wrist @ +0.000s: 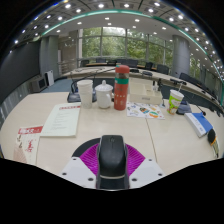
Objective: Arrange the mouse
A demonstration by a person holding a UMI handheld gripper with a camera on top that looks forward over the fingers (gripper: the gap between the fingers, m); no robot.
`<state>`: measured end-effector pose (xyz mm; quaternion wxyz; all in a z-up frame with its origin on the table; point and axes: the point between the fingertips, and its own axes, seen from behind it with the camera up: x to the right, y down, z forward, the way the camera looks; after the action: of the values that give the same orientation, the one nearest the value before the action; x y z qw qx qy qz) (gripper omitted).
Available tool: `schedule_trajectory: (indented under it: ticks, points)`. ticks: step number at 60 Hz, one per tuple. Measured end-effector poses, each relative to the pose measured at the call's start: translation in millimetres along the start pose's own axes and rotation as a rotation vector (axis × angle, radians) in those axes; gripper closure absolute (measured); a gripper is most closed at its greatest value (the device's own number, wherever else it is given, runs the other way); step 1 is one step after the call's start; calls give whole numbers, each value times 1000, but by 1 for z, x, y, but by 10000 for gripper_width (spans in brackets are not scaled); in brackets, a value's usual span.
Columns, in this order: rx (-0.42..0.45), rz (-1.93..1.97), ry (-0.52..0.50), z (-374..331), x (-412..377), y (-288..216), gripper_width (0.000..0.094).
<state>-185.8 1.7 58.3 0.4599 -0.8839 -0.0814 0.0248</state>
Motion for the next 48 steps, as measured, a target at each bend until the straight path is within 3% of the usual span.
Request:
schedule_trajectory:
  ticks: [8,16,18,21,23,27,48]
  points:
    - [-50,-23,12,30,-23,36,603]
    - [-88,6,16,36,-26,55,450]
    - [-87,2,17,31,-27,55,339]
    - [-92,-4,11,22,-27,51,62]
    - [-93,-7,14,13,-27,49,105]
    - [-88,-14,39,-12,-24,40,66]
    - [-30,42,106,-197,-39,13,81]
